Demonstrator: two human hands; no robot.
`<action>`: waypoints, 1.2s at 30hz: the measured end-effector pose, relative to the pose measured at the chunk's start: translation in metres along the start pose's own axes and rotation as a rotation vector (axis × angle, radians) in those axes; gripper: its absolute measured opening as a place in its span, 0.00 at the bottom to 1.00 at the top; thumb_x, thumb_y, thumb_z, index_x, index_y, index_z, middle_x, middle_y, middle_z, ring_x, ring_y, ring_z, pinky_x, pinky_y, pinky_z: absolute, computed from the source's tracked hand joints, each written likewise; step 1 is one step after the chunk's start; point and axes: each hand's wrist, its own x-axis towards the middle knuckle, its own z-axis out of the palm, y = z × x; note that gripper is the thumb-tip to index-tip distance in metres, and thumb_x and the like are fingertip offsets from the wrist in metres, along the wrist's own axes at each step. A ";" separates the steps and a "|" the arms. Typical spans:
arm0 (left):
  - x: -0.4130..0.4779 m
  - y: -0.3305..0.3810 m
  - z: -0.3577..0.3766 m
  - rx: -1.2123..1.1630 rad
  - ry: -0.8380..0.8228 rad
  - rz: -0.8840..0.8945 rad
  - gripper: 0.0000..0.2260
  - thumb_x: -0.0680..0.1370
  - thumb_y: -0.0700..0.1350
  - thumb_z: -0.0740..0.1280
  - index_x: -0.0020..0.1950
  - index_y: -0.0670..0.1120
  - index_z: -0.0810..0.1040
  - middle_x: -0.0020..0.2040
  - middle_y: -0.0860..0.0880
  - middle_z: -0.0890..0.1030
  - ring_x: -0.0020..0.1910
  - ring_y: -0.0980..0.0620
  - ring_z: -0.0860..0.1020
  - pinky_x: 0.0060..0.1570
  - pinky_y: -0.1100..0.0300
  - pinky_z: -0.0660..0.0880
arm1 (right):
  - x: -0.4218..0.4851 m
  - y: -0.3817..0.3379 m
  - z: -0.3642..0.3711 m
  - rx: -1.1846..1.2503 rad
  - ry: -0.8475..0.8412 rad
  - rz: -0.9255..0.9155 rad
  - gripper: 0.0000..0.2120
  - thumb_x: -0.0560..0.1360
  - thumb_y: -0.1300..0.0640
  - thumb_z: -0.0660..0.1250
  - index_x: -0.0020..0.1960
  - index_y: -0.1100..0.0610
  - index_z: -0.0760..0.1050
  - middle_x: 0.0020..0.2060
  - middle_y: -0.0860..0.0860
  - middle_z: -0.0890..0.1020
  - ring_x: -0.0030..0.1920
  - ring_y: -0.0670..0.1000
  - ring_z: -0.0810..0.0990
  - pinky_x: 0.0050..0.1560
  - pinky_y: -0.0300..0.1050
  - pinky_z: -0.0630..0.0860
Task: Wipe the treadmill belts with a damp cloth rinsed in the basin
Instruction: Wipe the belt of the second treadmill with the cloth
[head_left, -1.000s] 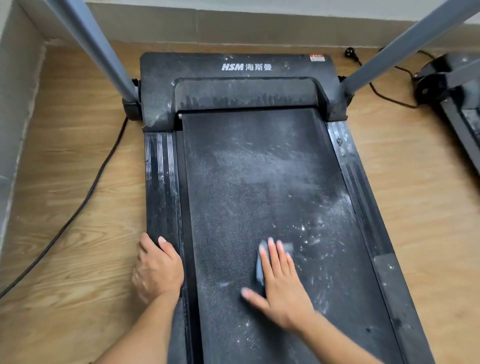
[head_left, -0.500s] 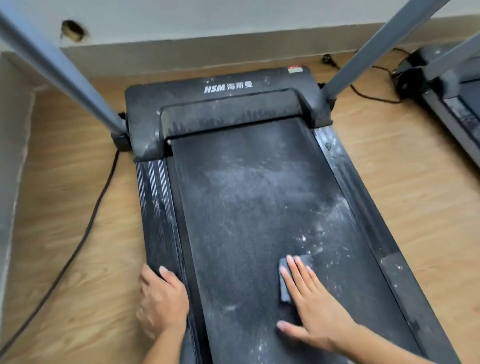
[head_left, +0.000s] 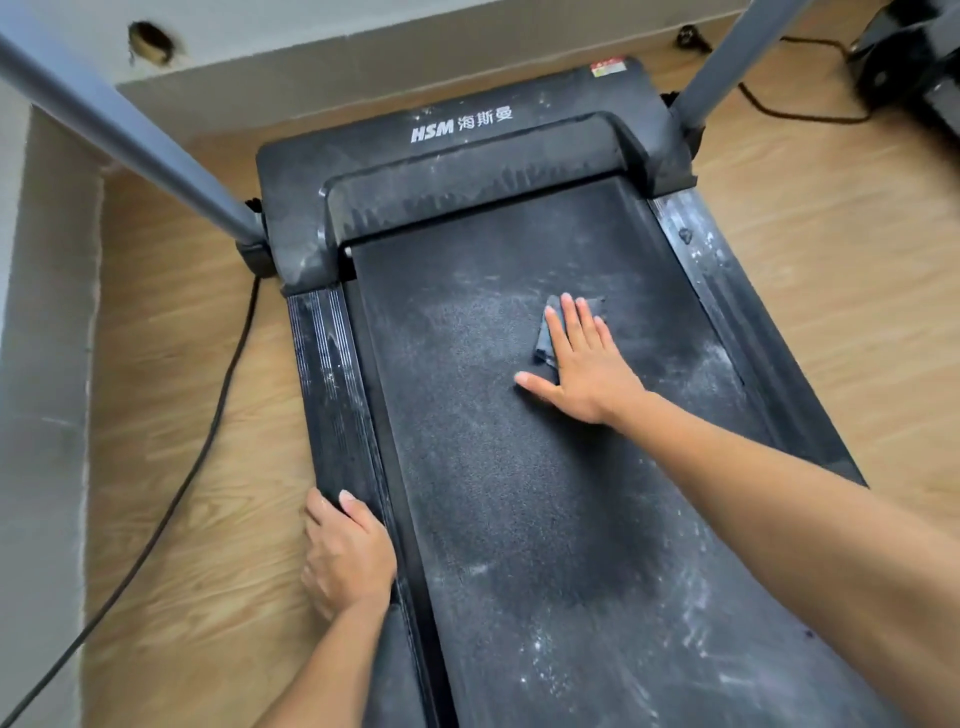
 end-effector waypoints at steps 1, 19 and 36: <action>0.001 -0.003 -0.001 -0.002 0.014 0.031 0.19 0.85 0.47 0.58 0.72 0.38 0.67 0.70 0.34 0.74 0.63 0.28 0.76 0.57 0.35 0.74 | -0.029 0.005 0.009 -0.013 -0.030 -0.037 0.55 0.74 0.18 0.42 0.84 0.56 0.33 0.83 0.56 0.32 0.82 0.55 0.28 0.83 0.58 0.38; -0.016 -0.001 -0.002 0.242 -0.097 0.352 0.29 0.85 0.50 0.60 0.85 0.46 0.57 0.87 0.48 0.49 0.83 0.37 0.56 0.63 0.31 0.72 | 0.019 0.025 -0.020 0.002 -0.045 0.056 0.57 0.72 0.17 0.44 0.85 0.56 0.34 0.83 0.57 0.32 0.82 0.57 0.28 0.82 0.59 0.35; -0.016 0.002 -0.003 0.234 -0.114 0.366 0.31 0.82 0.54 0.54 0.84 0.45 0.57 0.86 0.46 0.51 0.82 0.35 0.56 0.63 0.28 0.70 | -0.035 0.062 -0.005 0.027 -0.008 0.122 0.55 0.75 0.19 0.47 0.84 0.56 0.32 0.82 0.57 0.30 0.81 0.56 0.26 0.81 0.58 0.32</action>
